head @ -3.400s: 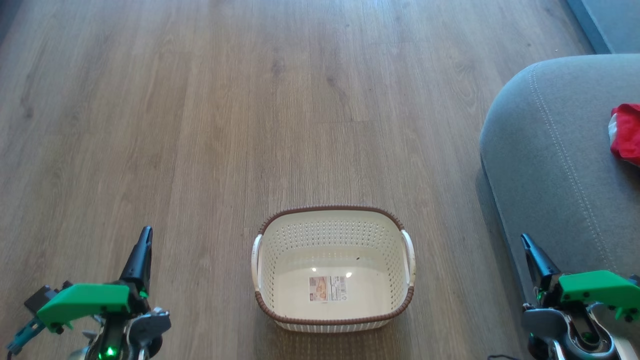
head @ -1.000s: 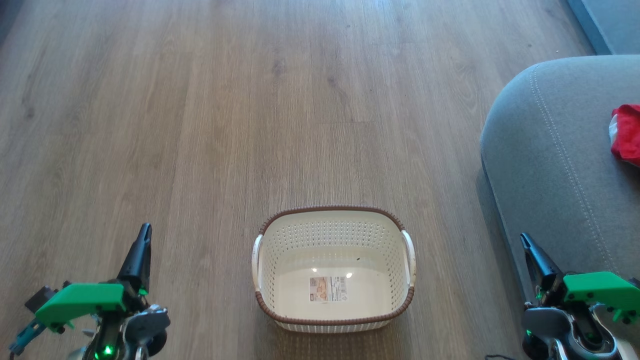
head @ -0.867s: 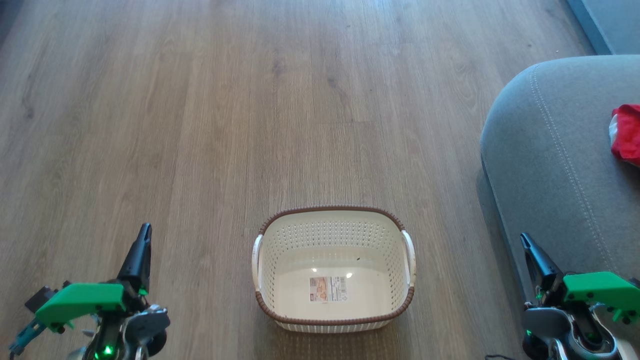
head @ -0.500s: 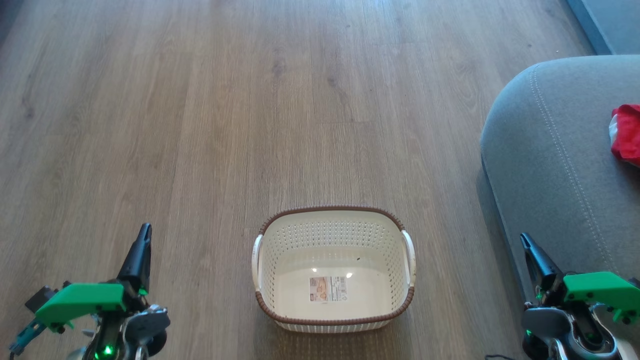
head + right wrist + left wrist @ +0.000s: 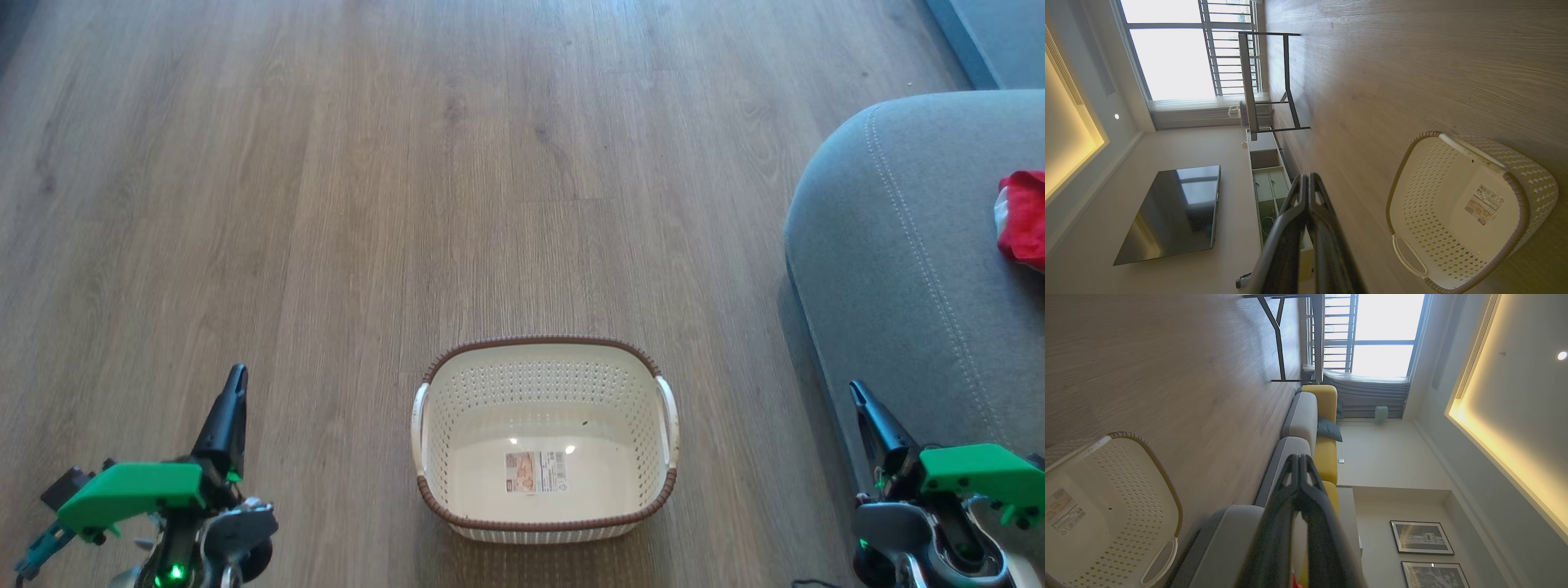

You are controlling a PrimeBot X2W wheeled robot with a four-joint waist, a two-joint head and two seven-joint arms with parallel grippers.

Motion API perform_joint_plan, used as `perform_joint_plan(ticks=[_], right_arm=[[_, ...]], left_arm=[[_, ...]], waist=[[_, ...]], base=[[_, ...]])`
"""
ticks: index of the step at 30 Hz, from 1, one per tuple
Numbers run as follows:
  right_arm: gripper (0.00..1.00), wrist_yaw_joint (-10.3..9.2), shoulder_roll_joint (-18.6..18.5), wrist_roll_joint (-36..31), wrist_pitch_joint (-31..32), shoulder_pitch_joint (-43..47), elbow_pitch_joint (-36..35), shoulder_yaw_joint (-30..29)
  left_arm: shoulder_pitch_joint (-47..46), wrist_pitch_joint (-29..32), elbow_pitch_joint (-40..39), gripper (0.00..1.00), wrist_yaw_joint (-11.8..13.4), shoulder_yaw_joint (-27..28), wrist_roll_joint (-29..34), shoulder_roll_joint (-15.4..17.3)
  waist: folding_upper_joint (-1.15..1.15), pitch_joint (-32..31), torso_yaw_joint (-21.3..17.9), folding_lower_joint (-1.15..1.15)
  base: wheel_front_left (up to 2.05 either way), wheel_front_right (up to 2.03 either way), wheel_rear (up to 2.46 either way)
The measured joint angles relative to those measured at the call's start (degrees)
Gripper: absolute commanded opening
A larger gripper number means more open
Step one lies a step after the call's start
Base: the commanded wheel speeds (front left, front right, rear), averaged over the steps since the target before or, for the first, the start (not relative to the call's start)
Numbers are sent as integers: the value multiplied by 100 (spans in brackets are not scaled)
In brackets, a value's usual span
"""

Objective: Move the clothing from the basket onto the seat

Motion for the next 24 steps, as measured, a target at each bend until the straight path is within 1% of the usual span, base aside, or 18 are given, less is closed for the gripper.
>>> perform_joint_plan(ticks=[24], right_arm=[[0,0,0,0,0,0,0,0]], left_arm=[[0,0,0,0,0,0,0,0]], waist=[[0,0,0,0]], base=[[0,0,0]])
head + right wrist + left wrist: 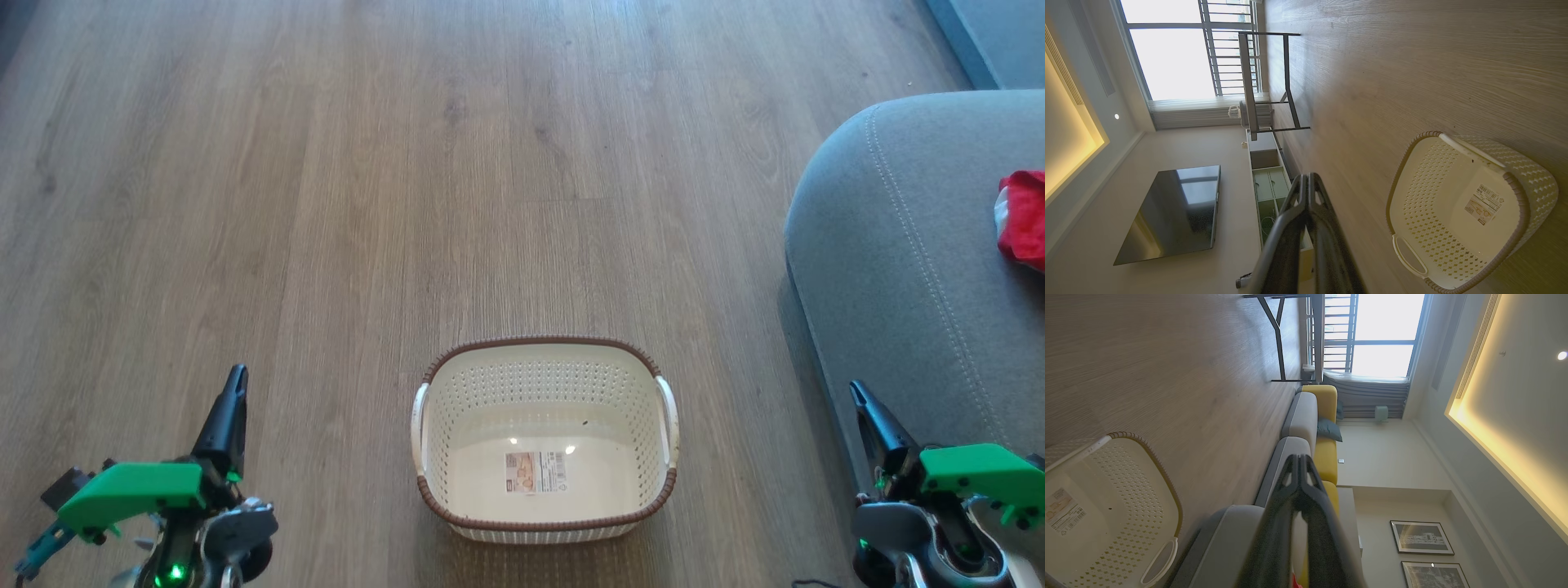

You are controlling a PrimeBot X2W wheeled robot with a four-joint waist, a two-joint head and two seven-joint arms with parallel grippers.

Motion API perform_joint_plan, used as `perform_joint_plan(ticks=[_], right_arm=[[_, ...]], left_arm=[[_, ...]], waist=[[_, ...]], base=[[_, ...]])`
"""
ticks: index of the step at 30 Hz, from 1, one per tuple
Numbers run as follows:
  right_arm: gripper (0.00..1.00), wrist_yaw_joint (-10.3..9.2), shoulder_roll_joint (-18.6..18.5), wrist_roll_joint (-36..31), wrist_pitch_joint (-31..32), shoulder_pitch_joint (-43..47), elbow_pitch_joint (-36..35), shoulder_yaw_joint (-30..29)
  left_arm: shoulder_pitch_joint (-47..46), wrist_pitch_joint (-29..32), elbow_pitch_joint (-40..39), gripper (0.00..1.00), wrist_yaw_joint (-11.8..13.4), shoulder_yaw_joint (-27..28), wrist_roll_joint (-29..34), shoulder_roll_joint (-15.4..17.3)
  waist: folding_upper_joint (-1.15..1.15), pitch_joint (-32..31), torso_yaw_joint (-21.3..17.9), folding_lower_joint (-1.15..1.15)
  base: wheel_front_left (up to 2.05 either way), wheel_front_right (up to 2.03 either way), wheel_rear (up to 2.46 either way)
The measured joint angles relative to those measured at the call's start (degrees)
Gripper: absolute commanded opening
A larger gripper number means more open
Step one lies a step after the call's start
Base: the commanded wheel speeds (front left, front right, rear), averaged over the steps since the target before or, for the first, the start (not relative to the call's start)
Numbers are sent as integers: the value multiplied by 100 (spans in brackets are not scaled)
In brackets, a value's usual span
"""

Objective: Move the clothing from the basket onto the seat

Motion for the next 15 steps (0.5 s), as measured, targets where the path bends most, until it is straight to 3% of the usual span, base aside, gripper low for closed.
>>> perform_joint_plan(ticks=[15], right_arm=[[0,0,0,0,0,0,0,0]], left_arm=[[0,0,0,0,0,0,0,0]], waist=[[0,0,0,0]], base=[[0,0,0]])
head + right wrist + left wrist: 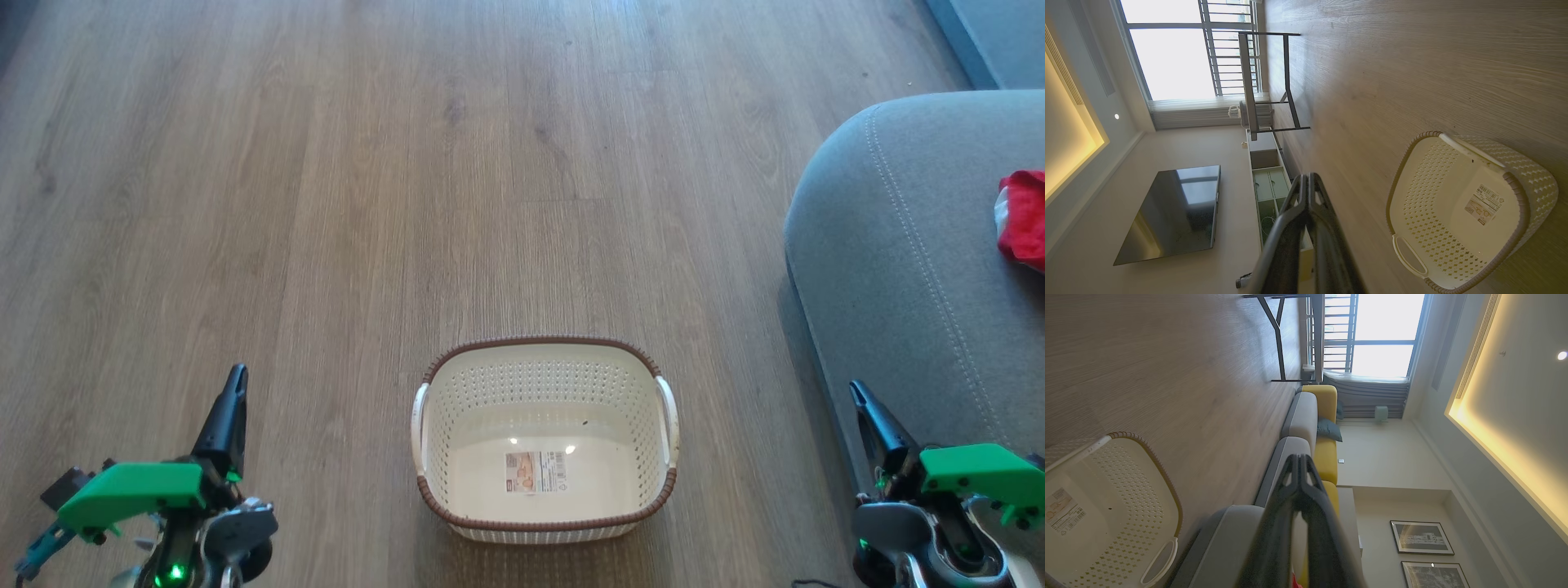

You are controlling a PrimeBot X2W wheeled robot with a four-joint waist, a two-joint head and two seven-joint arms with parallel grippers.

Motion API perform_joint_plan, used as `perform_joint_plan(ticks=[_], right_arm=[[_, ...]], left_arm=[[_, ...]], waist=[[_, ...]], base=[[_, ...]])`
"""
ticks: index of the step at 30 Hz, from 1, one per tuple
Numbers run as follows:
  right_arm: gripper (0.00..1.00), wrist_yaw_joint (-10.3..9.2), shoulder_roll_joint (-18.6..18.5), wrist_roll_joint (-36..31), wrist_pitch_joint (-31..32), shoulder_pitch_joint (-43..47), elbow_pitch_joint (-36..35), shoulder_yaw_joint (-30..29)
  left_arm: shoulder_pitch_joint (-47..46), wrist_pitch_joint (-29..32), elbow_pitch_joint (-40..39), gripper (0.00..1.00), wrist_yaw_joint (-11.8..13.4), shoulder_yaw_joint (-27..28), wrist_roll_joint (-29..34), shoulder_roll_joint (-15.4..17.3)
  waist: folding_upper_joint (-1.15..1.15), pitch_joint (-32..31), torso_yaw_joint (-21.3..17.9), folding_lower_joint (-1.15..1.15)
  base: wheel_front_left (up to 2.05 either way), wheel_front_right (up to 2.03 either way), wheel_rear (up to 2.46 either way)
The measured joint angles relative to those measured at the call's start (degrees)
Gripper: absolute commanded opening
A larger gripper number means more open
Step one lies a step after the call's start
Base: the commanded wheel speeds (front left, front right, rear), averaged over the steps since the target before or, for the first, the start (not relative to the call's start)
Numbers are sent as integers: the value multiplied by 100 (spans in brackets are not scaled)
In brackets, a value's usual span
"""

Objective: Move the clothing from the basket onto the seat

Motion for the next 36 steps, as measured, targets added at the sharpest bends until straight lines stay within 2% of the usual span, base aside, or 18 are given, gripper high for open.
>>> perform_joint_plan(ticks=[36], right_arm=[[0,0,0,0,0,0,0,-1]], left_arm=[[0,0,-1,0,0,0,0,0]], waist=[[0,0,0,0]], base=[[0,0,0]])
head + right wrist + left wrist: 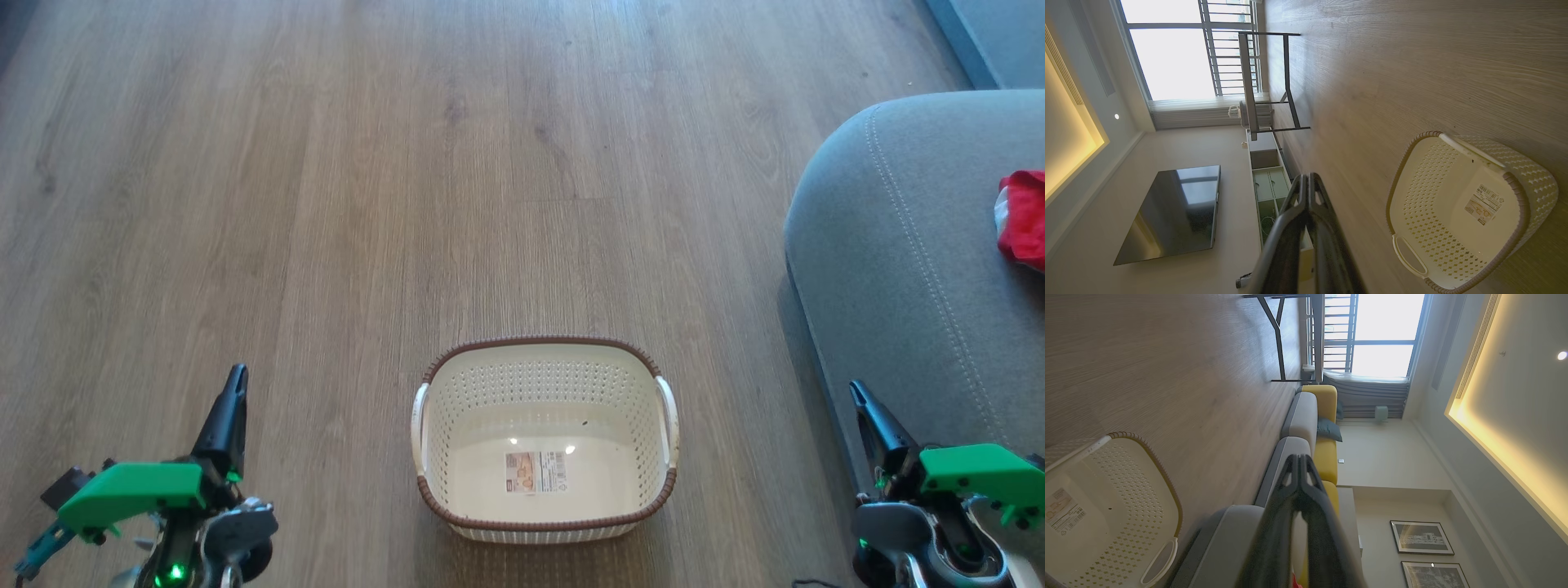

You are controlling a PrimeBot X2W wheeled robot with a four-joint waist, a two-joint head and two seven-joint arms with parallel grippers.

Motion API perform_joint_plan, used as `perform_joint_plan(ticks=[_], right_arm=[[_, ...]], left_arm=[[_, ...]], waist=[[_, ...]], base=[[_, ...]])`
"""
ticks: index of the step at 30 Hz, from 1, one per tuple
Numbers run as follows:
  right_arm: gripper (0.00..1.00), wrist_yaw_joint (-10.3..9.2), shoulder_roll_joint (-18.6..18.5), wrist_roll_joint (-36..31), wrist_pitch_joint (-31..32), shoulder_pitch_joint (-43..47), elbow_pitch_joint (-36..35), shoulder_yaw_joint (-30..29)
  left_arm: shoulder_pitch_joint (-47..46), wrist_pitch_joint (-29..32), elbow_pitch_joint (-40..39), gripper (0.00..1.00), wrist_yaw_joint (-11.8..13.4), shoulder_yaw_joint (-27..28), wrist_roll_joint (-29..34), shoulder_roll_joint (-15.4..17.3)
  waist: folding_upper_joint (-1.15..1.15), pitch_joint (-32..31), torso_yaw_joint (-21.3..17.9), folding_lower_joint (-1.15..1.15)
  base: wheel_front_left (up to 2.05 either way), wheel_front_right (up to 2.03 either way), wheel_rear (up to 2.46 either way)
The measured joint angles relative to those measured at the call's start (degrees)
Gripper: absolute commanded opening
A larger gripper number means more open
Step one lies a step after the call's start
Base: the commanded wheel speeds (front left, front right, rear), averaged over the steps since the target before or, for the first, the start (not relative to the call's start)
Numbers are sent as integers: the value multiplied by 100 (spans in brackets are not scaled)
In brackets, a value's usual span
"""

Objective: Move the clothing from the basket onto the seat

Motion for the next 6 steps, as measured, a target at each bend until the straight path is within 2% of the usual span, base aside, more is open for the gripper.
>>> perform_joint_plan(ticks=[6], right_arm=[[0,0,0,0,0,0,0,0]], left_arm=[[0,0,0,0,0,0,0,0]], waist=[[0,0,0,0]], base=[[0,0,0]])
